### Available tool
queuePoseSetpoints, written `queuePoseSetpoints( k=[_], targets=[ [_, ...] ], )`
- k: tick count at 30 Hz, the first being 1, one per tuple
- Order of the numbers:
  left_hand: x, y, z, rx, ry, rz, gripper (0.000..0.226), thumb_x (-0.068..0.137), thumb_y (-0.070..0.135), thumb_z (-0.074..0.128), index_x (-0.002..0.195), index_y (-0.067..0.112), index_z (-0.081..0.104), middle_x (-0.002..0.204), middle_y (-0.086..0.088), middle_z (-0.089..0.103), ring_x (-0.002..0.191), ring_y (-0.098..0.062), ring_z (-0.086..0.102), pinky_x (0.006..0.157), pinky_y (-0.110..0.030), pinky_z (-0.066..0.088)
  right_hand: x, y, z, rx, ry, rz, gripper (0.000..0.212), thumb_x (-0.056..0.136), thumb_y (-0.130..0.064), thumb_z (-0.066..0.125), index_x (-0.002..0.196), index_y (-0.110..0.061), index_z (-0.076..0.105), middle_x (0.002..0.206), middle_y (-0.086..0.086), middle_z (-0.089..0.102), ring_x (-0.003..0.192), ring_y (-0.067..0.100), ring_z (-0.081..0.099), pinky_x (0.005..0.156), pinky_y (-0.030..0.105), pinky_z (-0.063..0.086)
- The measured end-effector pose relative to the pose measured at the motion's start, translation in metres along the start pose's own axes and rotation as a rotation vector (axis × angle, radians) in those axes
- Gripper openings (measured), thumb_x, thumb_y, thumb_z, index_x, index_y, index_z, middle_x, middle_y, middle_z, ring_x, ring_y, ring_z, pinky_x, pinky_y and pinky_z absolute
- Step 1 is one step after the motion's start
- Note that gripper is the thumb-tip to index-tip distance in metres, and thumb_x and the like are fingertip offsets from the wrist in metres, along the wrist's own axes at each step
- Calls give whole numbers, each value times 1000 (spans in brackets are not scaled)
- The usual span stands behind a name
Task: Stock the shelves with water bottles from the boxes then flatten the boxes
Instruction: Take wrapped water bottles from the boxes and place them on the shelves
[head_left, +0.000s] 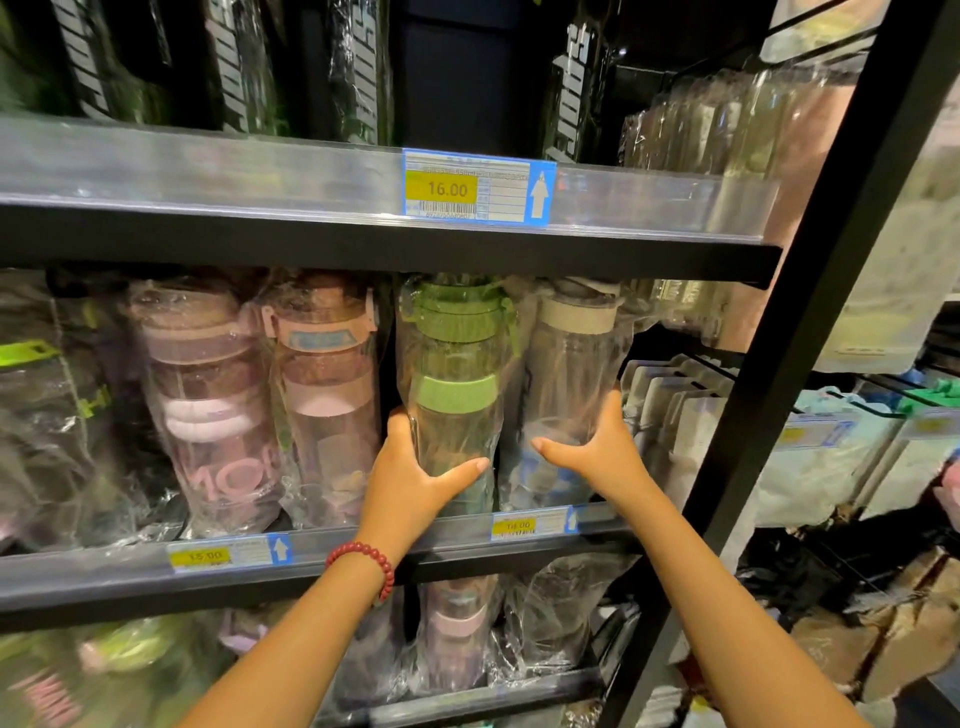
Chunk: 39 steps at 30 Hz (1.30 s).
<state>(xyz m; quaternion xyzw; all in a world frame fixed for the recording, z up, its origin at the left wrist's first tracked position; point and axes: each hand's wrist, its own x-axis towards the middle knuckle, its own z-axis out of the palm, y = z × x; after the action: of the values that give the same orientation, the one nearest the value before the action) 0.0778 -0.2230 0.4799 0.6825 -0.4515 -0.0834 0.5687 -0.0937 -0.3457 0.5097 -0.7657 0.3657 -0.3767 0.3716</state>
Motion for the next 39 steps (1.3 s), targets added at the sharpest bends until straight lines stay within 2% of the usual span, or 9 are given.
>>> queuePoseSetpoints(
  k=[3, 6, 11, 16, 19, 24, 29, 33, 39],
  targets=[
    [0, 0, 0, 9, 6, 5, 64, 64, 41, 84, 104, 21, 39, 110, 5, 56, 98, -15, 55, 78, -26, 43, -1, 2, -7, 27, -51, 29, 107, 75, -24, 80, 150, -15, 4, 149, -1, 23, 136, 13, 26, 104, 22, 25],
    [1, -1, 0, 17, 3, -4, 65, 63, 43, 84, 106, 22, 39, 111, 3, 56, 99, -16, 56, 80, -28, 45, -1, 2, -12, 65, -94, 59, 109, 74, -24, 81, 150, -17, 4, 149, -5, 21, 134, 7, 24, 106, 24, 23],
    [1, 0, -1, 26, 26, -5, 64, 64, 41, 84, 104, 20, 39, 109, 2, 56, 97, -16, 55, 77, -26, 42, -4, 1, -22, 57, -167, 123, 108, 79, -25, 76, 151, -15, -4, 156, -3, 12, 142, 14, 17, 109, 27, 21],
    [2, -4, 1, 36, 31, 5, 63, 62, 43, 84, 103, 20, 43, 111, 0, 57, 100, -17, 56, 81, -30, 47, -17, 5, -5, 81, -126, 125, 114, 78, -26, 77, 151, -21, -11, 157, -9, 1, 140, 3, 9, 109, 24, 18],
    [0, -3, 2, 84, 37, 9, 73, 54, 59, 80, 102, 18, 44, 109, -1, 53, 99, -17, 53, 82, -32, 46, -23, 9, 12, -38, -13, 78, 127, 68, -37, 82, 150, -20, -14, 158, -6, -8, 145, 12, 3, 113, 31, 17],
    [-1, 1, 3, 197, 56, -16, 82, 52, 55, 85, 105, 12, 39, 108, -3, 45, 99, -19, 47, 82, -34, 44, -20, 14, 23, -200, 133, -12, 126, 65, -42, 84, 151, -13, -3, 157, 5, 12, 142, 22, 21, 107, 30, 30],
    [0, 1, 4, 170, 85, -22, 71, 56, 47, 86, 100, 18, 37, 107, -2, 51, 97, -19, 52, 80, -33, 47, -15, 21, 20, -228, 211, 14, 114, 68, -33, 84, 149, -8, 7, 148, 14, 35, 129, 30, 44, 93, 35, 46],
    [1, 0, 3, 152, 105, -44, 70, 59, 44, 86, 100, 19, 35, 109, -5, 54, 99, -23, 54, 76, -30, 45, -15, 24, 13, -231, 153, 28, 117, 70, -33, 83, 150, -10, 1, 152, 15, 29, 131, 32, 42, 94, 39, 47],
    [3, 0, -1, 100, 43, -45, 66, 63, 36, 86, 105, 21, 37, 105, 4, 52, 94, -15, 51, 78, -26, 42, -16, 22, 9, -186, 72, 52, 117, 73, -30, 81, 150, -9, -3, 155, 13, 23, 136, 28, 34, 97, 30, 38]
  ],
)
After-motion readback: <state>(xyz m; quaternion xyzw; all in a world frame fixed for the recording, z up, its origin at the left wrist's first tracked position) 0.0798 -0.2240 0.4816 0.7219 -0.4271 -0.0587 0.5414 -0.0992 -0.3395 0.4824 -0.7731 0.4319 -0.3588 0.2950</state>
